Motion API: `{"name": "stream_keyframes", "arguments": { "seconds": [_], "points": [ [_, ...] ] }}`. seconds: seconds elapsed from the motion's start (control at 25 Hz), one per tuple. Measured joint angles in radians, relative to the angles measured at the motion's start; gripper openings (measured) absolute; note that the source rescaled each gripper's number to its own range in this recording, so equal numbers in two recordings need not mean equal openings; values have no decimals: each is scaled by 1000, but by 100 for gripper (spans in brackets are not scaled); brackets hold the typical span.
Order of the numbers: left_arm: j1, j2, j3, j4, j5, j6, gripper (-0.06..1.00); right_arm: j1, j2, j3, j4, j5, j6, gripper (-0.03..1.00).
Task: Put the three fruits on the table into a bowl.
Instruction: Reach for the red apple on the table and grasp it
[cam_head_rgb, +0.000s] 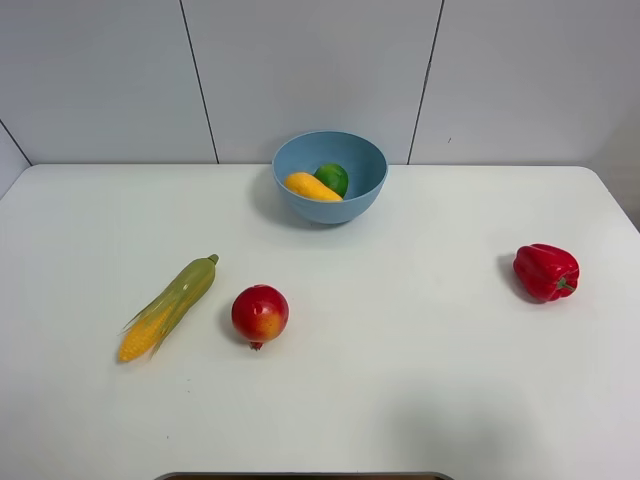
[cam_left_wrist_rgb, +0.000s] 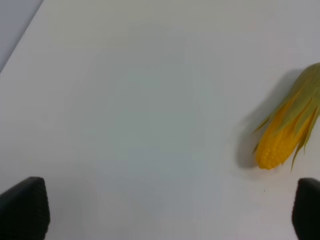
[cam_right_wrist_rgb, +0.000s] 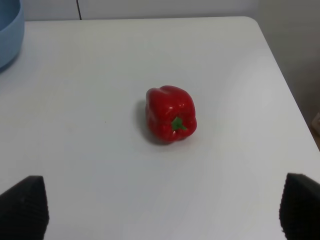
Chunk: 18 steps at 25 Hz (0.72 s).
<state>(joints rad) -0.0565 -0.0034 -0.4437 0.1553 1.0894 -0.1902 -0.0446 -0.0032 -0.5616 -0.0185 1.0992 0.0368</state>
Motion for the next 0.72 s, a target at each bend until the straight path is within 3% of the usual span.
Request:
{"name": "stream_keyframes", "arguments": {
  "seconds": [0.72],
  "points": [
    [0,0,-4,38,-2,7,100,0,0,0,0,0,0,84]
  ]
}}
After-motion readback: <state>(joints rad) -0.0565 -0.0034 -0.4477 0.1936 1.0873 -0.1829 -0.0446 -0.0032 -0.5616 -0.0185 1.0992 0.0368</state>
